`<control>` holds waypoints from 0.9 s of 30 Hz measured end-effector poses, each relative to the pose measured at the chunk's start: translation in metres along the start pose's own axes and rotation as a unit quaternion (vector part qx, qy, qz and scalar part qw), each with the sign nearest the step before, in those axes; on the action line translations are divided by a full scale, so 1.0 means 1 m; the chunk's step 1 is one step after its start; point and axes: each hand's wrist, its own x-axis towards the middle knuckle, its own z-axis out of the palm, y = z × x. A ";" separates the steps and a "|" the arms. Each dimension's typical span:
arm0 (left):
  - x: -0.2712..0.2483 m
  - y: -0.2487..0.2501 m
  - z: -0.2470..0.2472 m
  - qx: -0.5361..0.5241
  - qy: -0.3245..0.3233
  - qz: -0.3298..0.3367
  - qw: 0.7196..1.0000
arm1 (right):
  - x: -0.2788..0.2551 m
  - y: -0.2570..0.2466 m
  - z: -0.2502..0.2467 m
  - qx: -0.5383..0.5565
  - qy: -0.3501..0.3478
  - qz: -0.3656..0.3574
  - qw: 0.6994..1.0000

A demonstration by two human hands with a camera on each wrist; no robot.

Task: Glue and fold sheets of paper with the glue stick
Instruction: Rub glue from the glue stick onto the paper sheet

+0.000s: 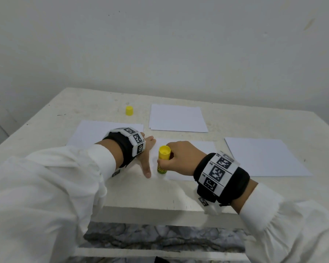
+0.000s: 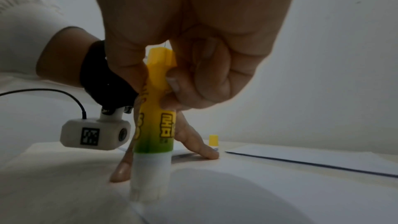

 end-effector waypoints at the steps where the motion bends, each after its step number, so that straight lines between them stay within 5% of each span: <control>1: 0.000 0.001 -0.001 0.000 -0.003 -0.005 1.000 | -0.004 0.004 -0.001 0.003 0.003 0.007 1.000; 16: 0.011 0.002 -0.003 0.004 -0.023 -0.018 1.000 | -0.072 0.096 -0.046 0.017 0.063 0.127 0.990; 27: 0.008 0.002 -0.003 -0.027 -0.018 -0.028 0.999 | 0.005 0.112 -0.077 0.024 0.145 0.238 0.960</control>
